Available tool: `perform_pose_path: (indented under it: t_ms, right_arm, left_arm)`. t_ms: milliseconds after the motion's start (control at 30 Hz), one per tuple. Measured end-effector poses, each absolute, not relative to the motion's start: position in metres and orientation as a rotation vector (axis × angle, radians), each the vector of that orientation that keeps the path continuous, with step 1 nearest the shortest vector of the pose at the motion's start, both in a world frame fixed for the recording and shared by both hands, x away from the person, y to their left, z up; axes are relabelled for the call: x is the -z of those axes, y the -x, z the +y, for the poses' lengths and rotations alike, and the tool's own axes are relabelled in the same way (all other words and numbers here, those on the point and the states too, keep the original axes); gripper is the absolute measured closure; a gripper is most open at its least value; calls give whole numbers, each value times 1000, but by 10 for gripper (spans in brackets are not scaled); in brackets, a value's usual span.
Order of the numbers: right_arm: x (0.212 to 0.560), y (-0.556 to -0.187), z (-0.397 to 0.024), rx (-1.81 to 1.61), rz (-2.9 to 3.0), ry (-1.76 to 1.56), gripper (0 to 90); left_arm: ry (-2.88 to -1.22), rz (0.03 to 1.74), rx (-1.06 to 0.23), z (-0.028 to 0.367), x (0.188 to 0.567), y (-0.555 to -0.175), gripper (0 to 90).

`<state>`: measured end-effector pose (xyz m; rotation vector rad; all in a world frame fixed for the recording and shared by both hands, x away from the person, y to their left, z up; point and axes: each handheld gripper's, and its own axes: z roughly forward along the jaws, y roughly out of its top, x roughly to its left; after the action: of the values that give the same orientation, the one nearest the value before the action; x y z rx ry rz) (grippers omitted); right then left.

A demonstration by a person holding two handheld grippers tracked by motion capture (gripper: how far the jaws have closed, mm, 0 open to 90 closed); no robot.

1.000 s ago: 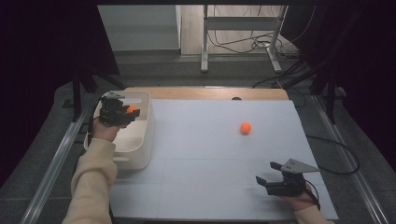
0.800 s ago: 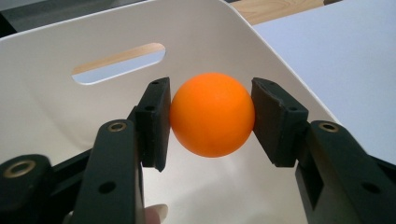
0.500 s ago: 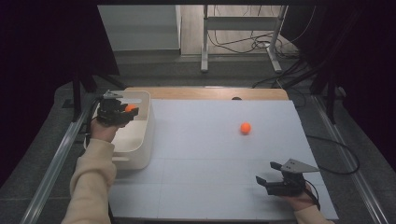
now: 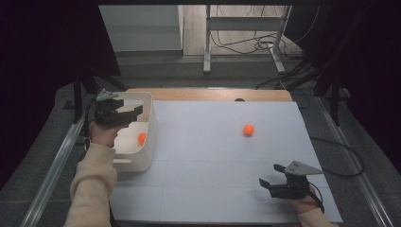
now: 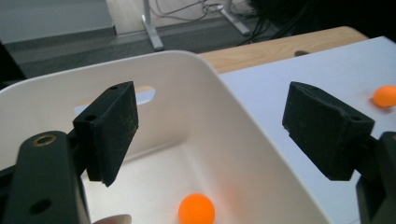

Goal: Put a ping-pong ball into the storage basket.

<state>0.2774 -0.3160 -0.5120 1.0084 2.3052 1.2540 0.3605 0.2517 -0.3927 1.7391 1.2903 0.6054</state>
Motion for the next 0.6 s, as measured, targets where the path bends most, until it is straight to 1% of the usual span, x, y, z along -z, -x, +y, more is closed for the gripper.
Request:
perform_pose_path:
  t_ms: [100,333,600]
  right_arm:
    - [512,-277,-316,-1259,2302,-1009,156]
    - [511,-277,-317,-1265,2296,-1013,156]
    - [512,-278,-317,-1264,2295,-1011,156]
  left_arm:
    - [-1742,1262,-607,247,391,-357,193]
    - [-1700,1147,-547,235,384,-344,195]
    - [-1706,1073,-524,221,382,-336,194]
